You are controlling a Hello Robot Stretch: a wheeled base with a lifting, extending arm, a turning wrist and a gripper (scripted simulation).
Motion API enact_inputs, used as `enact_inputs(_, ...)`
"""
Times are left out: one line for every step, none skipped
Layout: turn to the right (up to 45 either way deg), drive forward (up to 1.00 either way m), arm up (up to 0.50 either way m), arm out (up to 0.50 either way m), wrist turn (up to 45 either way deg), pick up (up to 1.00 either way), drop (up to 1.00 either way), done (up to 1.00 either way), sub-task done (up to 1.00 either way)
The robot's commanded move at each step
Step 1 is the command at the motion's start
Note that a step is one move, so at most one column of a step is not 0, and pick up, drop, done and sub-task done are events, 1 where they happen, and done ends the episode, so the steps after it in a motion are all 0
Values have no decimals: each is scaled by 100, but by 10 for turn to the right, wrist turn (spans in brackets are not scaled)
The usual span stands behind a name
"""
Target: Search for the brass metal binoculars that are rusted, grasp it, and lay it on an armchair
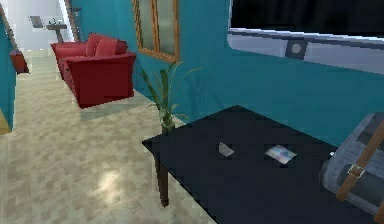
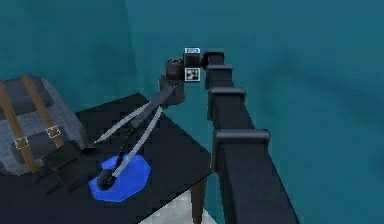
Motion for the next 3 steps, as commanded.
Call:
enact_inputs(0, 0, 0, -30, 0, 0, 0, 0, 0)
enact_inputs(-360, 0, 0, 0, 0, 0, 0, 0, 0)
enact_inputs(0, 100, 0, 0, 0, 0, 0, 0, 0)
